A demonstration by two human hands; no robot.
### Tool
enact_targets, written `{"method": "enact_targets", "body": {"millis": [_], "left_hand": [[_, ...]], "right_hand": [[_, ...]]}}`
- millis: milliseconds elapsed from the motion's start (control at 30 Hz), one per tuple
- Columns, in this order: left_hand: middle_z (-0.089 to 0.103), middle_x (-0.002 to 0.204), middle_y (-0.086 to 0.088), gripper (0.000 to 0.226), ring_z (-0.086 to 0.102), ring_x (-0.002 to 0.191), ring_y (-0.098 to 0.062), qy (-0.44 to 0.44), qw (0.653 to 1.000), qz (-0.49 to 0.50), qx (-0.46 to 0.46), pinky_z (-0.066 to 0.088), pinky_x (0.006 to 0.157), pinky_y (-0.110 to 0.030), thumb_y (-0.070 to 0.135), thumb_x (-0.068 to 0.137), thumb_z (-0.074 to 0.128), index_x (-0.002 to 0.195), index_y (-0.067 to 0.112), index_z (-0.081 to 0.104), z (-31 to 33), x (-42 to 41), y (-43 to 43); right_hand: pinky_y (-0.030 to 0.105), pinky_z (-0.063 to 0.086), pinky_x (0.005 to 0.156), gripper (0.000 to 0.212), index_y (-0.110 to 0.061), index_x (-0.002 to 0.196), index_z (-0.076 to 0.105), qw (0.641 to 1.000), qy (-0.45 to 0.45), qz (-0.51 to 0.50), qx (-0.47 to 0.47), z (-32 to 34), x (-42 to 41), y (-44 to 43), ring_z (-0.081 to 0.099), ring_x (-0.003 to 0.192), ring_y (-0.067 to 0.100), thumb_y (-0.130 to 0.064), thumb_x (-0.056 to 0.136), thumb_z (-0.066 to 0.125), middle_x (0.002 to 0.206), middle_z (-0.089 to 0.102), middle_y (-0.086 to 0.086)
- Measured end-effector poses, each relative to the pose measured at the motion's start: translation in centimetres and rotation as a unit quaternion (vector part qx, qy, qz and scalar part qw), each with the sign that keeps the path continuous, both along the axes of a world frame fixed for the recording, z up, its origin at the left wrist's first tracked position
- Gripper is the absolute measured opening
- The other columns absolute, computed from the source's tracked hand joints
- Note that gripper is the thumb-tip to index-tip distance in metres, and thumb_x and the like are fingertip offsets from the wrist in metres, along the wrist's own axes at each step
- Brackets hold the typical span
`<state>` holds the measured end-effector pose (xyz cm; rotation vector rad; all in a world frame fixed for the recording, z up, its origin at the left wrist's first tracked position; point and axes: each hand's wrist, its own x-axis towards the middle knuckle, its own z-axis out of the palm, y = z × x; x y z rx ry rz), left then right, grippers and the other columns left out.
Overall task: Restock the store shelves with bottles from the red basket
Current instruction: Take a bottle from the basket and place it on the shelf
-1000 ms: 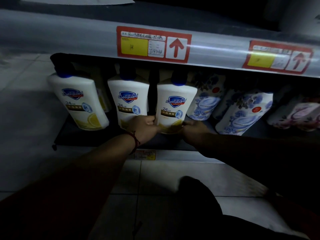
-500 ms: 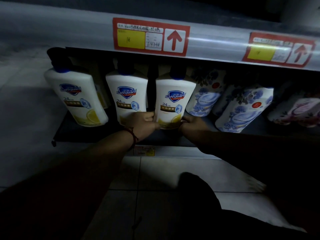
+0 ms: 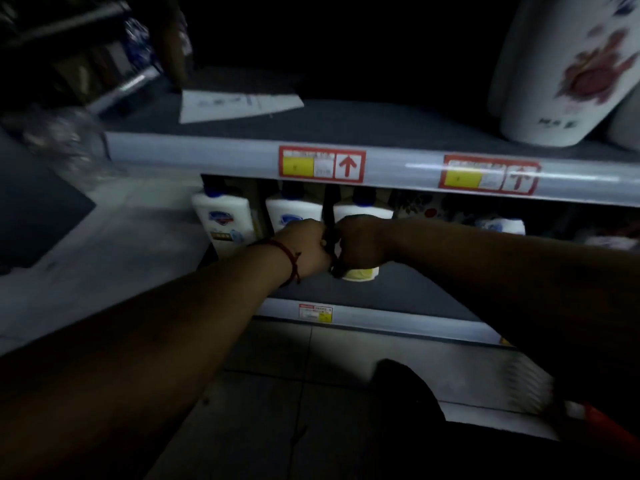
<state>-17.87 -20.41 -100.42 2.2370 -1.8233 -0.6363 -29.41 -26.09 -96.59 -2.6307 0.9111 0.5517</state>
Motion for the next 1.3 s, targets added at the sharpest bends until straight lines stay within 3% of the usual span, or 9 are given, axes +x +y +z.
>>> {"method": "enact_targets", "body": {"millis": [167,333,467,600,733,900,1000,1167,1300], "left_hand": [[0.065,0.122,-0.01,0.041,0.06,0.111,-0.026,-0.063,0.997,0.028,0.034,0.049,0.097,-0.035,0.027,0.084,0.069,0.121,0.008,0.065,7.2,-1.0,5.0],[0.06,0.128,-0.007,0.052,0.058,0.116,-0.025,-0.086,0.995,0.041,-0.003,0.048,0.098,-0.033,0.033,0.086,0.07,0.133,0.014,0.057,14.6,-4.8,7.0],[0.064,0.121,-0.011,0.045,0.061,0.104,-0.029,-0.132,0.99,0.01,-0.042,0.052,0.087,-0.035,0.031,0.087,0.067,0.128,0.015,0.059,18.9,-8.9,6.2],[0.06,0.129,-0.013,0.053,0.06,0.108,-0.03,-0.144,0.984,-0.008,-0.102,0.051,0.088,-0.036,0.031,0.088,0.067,0.137,0.016,0.051,20.7,-12.3,4.3],[0.05,0.142,-0.011,0.064,0.054,0.123,-0.028,-0.095,0.987,-0.006,-0.131,0.046,0.098,-0.034,0.031,0.089,0.066,0.146,0.015,0.041,20.8,-15.4,1.9],[0.053,0.137,-0.005,0.058,0.054,0.121,-0.023,-0.015,0.987,0.001,-0.161,0.04,0.087,-0.021,0.033,0.087,0.067,0.139,0.018,0.046,18.6,-17.8,-1.9],[0.049,0.143,-0.005,0.064,0.051,0.127,-0.023,0.053,0.979,0.033,-0.195,0.043,0.098,-0.029,0.037,0.087,0.067,0.143,0.02,0.041,15.5,-18.4,-4.5],[0.051,0.141,-0.006,0.062,0.051,0.126,-0.025,0.121,0.954,0.129,-0.242,0.041,0.1,-0.03,0.036,0.089,0.066,0.143,0.017,0.041,12.0,-19.0,-7.2],[0.053,0.14,-0.002,0.074,0.052,0.125,-0.025,0.165,0.928,0.156,-0.295,0.045,0.104,-0.044,0.044,0.085,0.069,0.147,0.018,0.036,12.7,-18.4,-10.0]], "right_hand": [[0.033,0.048,0.098,0.062,-0.013,0.139,0.05,0.996,-0.082,-0.029,-0.034,6.3,-3.8,2.0,0.055,0.12,0.026,-0.03,0.084,0.074,0.135,0.055,0.01],[0.031,0.047,0.097,0.058,-0.015,0.134,0.053,0.983,-0.167,-0.045,-0.06,11.2,-8.9,3.8,0.054,0.121,0.026,-0.031,0.083,0.074,0.134,0.057,0.009],[0.032,0.044,0.101,0.066,-0.011,0.14,0.047,0.969,-0.211,-0.083,-0.094,15.3,-12.9,4.1,0.052,0.126,0.028,-0.031,0.083,0.073,0.139,0.054,0.012],[0.032,0.046,0.095,0.055,-0.006,0.133,0.053,0.947,-0.257,-0.147,-0.124,17.8,-16.3,3.2,0.056,0.12,0.032,-0.025,0.084,0.069,0.132,0.059,0.018],[0.031,0.044,0.094,0.057,-0.009,0.135,0.052,0.903,-0.333,-0.25,-0.108,18.0,-19.7,1.7,0.056,0.12,0.032,-0.024,0.083,0.07,0.131,0.06,0.016],[0.026,0.043,0.094,0.061,-0.012,0.139,0.048,0.812,-0.456,-0.355,-0.085,14.6,-22.8,-1.1,0.055,0.124,0.027,-0.022,0.083,0.07,0.134,0.059,0.01],[0.023,0.039,0.09,0.062,-0.011,0.142,0.045,0.789,-0.485,-0.366,-0.091,12.2,-23.6,-2.7,0.054,0.123,0.026,-0.019,0.085,0.069,0.134,0.058,0.01],[0.026,0.043,0.081,0.044,-0.01,0.124,0.055,0.747,-0.531,-0.398,-0.048,11.3,-24.4,-5.5,0.055,0.094,0.015,-0.013,0.083,0.071,0.083,0.05,-0.016],[0.03,0.051,0.083,0.034,-0.012,0.11,0.061,0.728,-0.55,-0.409,-0.007,10.3,-23.8,-7.3,0.061,0.092,0.014,-0.014,0.078,0.074,0.088,0.062,-0.012]]}}
